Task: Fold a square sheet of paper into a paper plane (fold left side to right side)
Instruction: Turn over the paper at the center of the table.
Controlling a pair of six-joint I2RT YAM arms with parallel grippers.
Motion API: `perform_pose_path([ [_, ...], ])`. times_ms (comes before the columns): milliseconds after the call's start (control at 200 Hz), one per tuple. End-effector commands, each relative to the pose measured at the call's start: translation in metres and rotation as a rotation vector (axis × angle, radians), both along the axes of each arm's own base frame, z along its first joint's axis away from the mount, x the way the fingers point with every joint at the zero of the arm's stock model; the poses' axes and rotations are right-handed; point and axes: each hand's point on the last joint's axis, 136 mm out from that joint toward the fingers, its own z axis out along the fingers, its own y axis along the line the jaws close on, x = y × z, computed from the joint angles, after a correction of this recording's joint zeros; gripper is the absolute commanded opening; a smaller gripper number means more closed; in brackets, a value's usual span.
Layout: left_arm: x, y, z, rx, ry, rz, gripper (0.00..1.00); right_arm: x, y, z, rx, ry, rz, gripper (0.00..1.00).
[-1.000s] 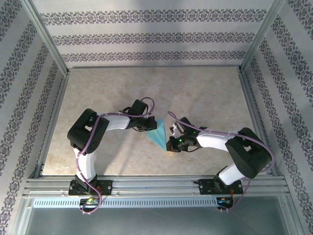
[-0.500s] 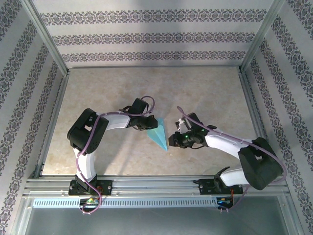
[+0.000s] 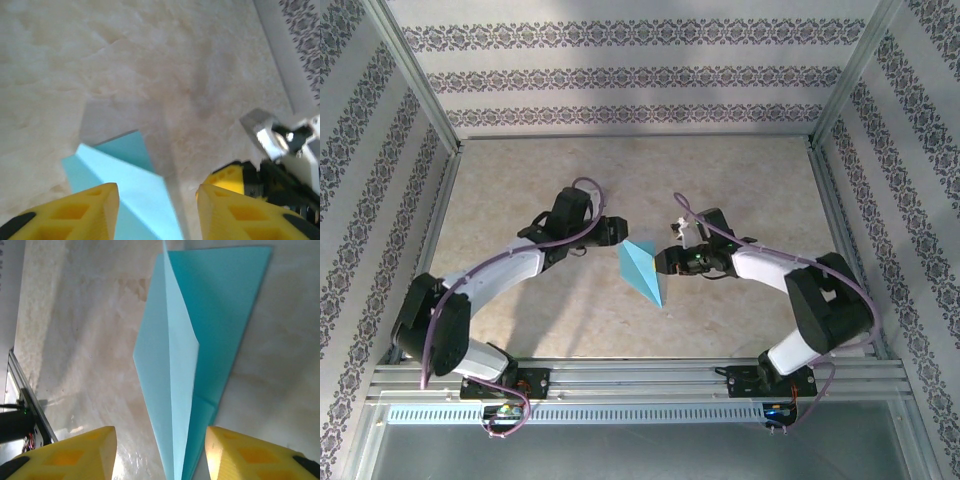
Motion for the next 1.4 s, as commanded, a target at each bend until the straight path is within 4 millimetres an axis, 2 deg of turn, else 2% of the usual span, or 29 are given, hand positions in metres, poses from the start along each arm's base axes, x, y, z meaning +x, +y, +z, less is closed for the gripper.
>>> perform_pose_path([
  [0,-0.004,0.023,-0.008,0.046,-0.022,0.061,0.54,0.013,0.015,0.010,0.067,-0.087,0.097,0.48],
  [215,-0.010,0.043,-0.003,0.037,-0.037,0.110,0.56,0.024,0.020,-0.010,0.043,-0.045,0.118,0.44],
  [340,-0.011,0.049,-0.002,0.048,-0.037,0.116,0.56,0.027,0.023,-0.014,0.047,-0.030,0.124,0.40],
  [535,-0.011,0.051,0.002,0.045,-0.043,0.121,0.56,0.027,0.025,-0.017,0.058,-0.002,0.127,0.24],
  [665,-0.010,0.051,0.012,0.022,-0.065,0.128,0.57,0.029,0.021,-0.009,0.061,-0.021,0.117,0.05],
  [695,-0.010,0.051,0.016,0.011,-0.078,0.129,0.57,0.030,0.020,-0.003,0.064,-0.036,0.110,0.00],
  [839,-0.010,0.049,0.045,-0.085,-0.172,0.127,0.61,0.036,0.012,0.036,0.109,-0.136,0.084,0.00],
  [1044,-0.018,0.037,0.114,-0.266,-0.374,0.052,0.68,0.036,-0.007,0.116,0.247,-0.313,0.033,0.00],
  [1159,-0.028,0.017,0.154,-0.379,-0.440,-0.083,0.68,0.033,-0.018,0.166,0.356,-0.416,0.002,0.00],
  [1264,-0.038,-0.004,0.183,-0.499,-0.452,-0.223,0.64,0.023,-0.025,0.211,0.455,-0.517,-0.002,0.00],
  [1399,-0.044,-0.028,0.207,-0.637,-0.441,-0.373,0.52,0.005,-0.024,0.254,0.545,-0.608,0.037,0.00],
])
